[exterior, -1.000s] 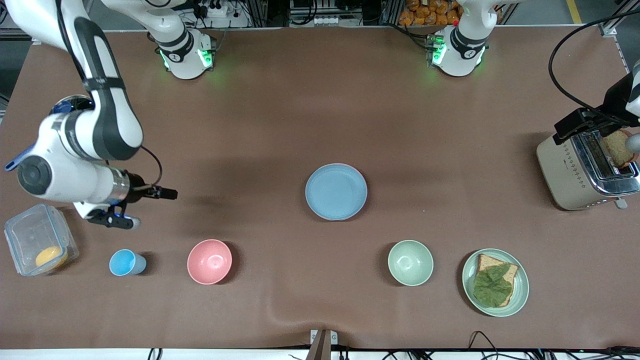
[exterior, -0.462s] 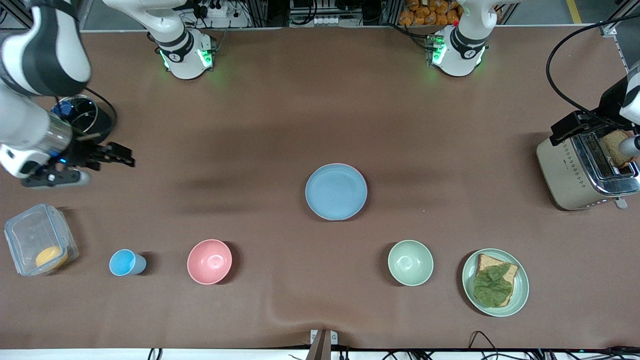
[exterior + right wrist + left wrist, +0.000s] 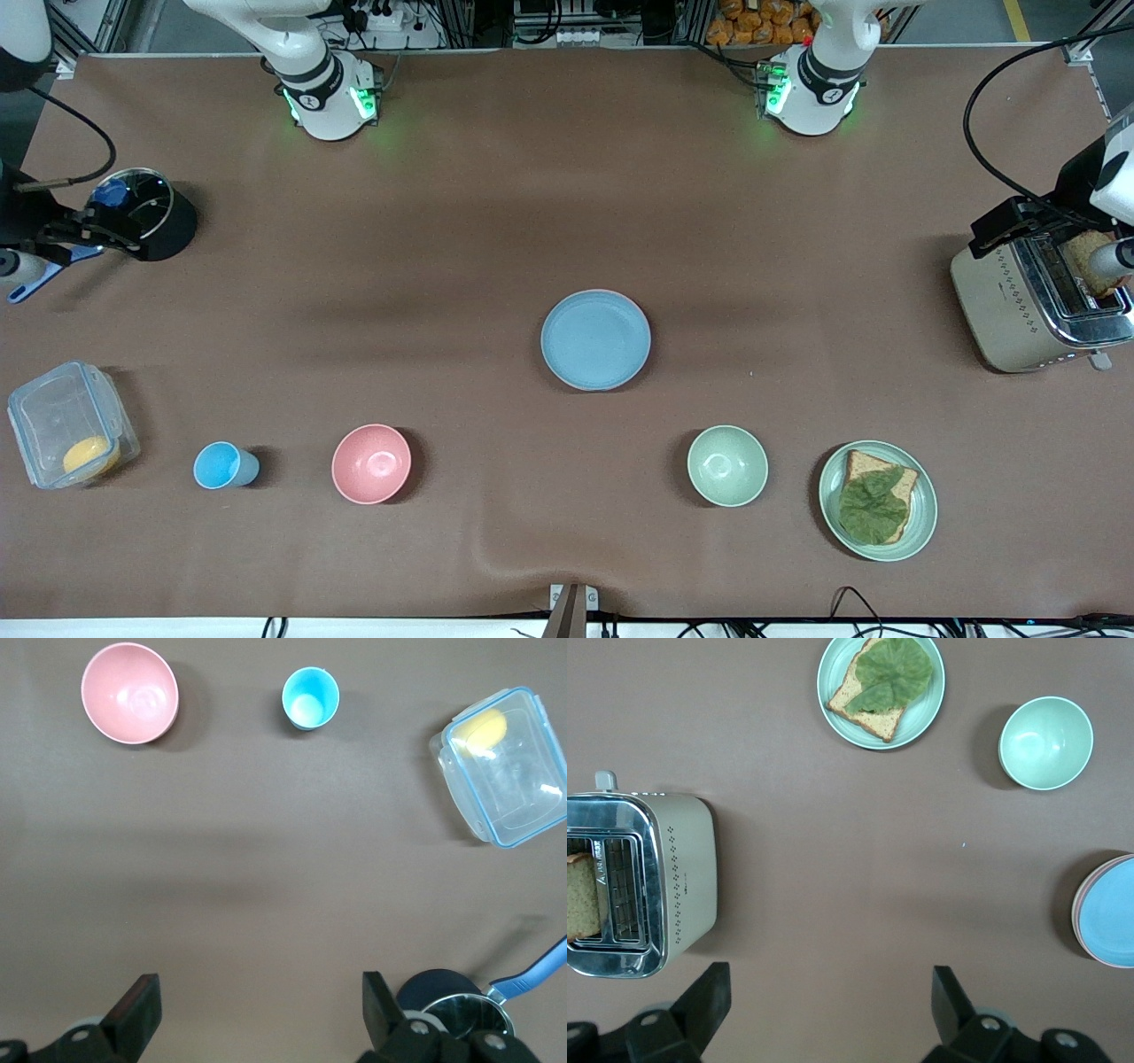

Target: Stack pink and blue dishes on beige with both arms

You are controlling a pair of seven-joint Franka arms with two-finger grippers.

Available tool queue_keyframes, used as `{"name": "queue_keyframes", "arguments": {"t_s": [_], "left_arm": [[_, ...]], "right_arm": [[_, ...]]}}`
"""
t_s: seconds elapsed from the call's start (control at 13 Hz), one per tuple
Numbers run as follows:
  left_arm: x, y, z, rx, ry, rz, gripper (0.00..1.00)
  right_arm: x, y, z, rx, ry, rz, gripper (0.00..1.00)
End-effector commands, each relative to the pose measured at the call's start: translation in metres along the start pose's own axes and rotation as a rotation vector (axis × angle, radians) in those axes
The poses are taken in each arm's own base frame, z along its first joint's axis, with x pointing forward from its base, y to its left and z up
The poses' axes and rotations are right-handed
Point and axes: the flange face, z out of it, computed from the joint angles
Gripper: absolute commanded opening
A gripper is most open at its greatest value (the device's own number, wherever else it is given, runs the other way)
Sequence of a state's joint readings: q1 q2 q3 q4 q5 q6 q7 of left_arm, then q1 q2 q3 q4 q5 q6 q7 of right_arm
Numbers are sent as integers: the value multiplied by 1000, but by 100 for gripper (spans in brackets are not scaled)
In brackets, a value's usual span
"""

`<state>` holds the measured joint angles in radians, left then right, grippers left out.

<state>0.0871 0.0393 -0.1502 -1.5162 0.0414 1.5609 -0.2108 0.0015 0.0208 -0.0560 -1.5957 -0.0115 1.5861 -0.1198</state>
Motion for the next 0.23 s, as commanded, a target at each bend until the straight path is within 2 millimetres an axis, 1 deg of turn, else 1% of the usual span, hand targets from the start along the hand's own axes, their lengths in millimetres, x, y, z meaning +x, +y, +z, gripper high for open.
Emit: {"name": "queue_keyframes", "arguments": {"t_s": [0.0,0.08,0.15], "left_arm": [[-4,-7,-11,-23,9,51,100],[-4,-6,-12,-21,9,54,100],[-6,-1,-12,-21,1,62,100]], "right_arm": [[-1,-8,-23,-10,15,75,100],[0,-12,-24,18,19,97,100],[0,-14,-25,27,21,99,100]]}}
